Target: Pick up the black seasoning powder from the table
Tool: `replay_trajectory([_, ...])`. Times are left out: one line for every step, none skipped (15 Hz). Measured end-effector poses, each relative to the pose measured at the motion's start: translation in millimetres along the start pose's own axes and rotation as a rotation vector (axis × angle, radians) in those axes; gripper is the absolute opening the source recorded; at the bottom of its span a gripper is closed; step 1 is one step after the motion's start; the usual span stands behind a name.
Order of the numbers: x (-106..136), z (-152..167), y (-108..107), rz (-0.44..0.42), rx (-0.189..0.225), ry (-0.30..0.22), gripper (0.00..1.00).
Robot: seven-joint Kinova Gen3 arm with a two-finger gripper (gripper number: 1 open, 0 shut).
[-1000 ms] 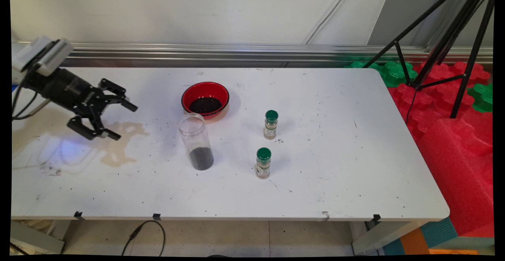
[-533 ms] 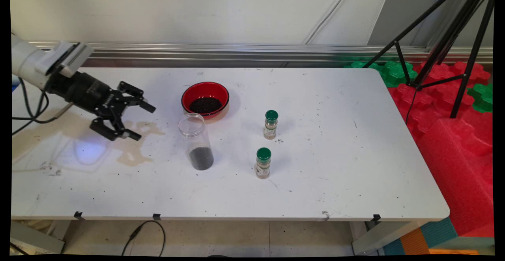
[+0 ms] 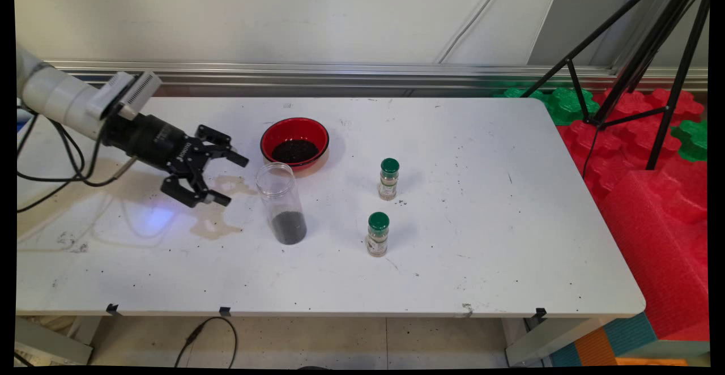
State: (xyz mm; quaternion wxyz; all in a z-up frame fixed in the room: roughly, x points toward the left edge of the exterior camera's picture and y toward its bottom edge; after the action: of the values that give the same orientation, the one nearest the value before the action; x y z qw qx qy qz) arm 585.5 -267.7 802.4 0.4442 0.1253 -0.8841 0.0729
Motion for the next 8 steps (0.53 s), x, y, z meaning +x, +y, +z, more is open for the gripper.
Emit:
replay_trajectory([-2, 5, -1, 0.000, -0.001, 0.010, 1.00])
replay_trajectory([-4, 11, -2, 0.001, -0.003, 0.022, 1.00])
replay_trajectory([-5, 15, -2, 0.002, -0.004, 0.029, 1.00])
replay_trajectory([-8, 21, -2, 0.003, -0.007, 0.040, 1.00])
replay_trajectory([-10, 24, -3, 0.004, -0.010, 0.048, 1.00])
replay_trajectory([-12, 30, -3, 0.007, -0.013, 0.058, 1.00])
replay_trajectory([-15, 36, -3, 0.009, -0.018, 0.070, 1.00])
replay_trajectory([-18, 41, -3, 0.010, -0.021, 0.080, 1.00])
